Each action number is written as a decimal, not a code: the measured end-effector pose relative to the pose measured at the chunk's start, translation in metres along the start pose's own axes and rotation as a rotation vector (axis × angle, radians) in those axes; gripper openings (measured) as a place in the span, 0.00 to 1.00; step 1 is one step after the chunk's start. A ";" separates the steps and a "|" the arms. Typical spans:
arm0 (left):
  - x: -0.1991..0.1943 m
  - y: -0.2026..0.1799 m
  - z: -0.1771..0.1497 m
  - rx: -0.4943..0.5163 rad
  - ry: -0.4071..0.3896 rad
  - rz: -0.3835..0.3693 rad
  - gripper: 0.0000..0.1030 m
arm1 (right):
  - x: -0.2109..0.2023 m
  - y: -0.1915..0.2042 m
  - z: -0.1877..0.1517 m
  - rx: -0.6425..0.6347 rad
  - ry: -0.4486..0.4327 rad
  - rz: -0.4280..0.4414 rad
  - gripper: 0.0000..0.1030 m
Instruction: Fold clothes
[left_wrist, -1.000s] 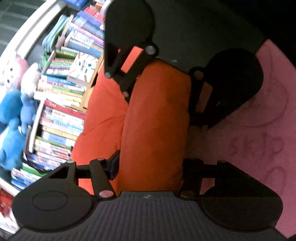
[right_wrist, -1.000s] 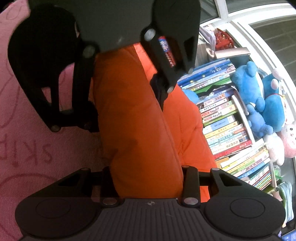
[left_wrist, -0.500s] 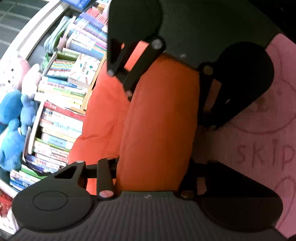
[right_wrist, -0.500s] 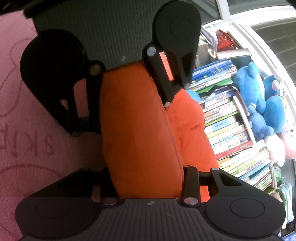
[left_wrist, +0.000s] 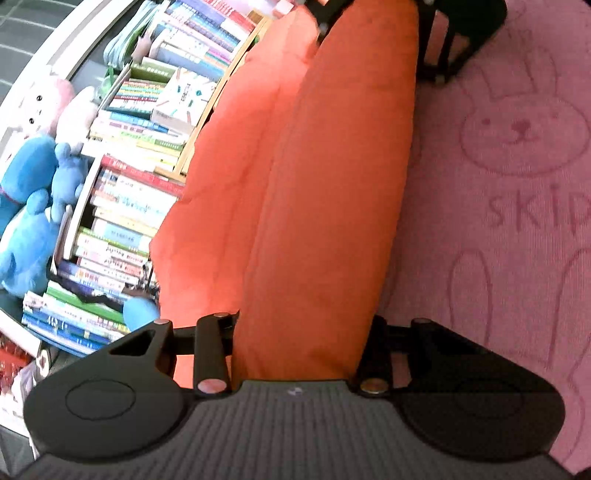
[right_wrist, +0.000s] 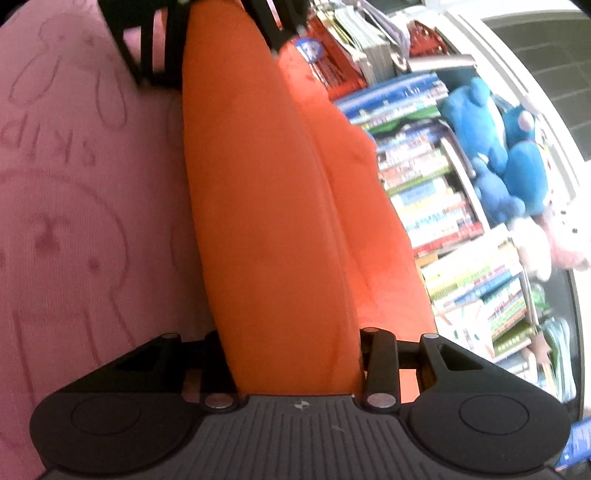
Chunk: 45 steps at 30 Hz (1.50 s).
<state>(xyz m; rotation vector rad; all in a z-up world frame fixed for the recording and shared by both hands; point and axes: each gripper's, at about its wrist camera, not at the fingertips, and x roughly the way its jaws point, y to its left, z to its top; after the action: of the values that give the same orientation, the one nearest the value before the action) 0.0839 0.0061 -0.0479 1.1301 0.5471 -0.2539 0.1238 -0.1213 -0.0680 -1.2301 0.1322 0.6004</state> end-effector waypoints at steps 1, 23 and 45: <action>-0.001 0.001 -0.003 -0.004 0.007 0.000 0.35 | -0.001 -0.001 -0.005 0.002 0.012 -0.005 0.38; -0.017 0.012 -0.039 -0.102 0.078 -0.031 0.32 | -0.021 -0.028 -0.091 0.141 0.240 -0.024 0.35; -0.108 0.108 -0.110 -1.107 -0.396 -0.294 0.83 | -0.073 -0.120 -0.116 0.986 0.004 0.072 0.86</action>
<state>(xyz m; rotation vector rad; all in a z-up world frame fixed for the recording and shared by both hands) 0.0112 0.1417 0.0602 -0.0830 0.3947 -0.3513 0.1476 -0.2769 0.0226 -0.2704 0.4203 0.4909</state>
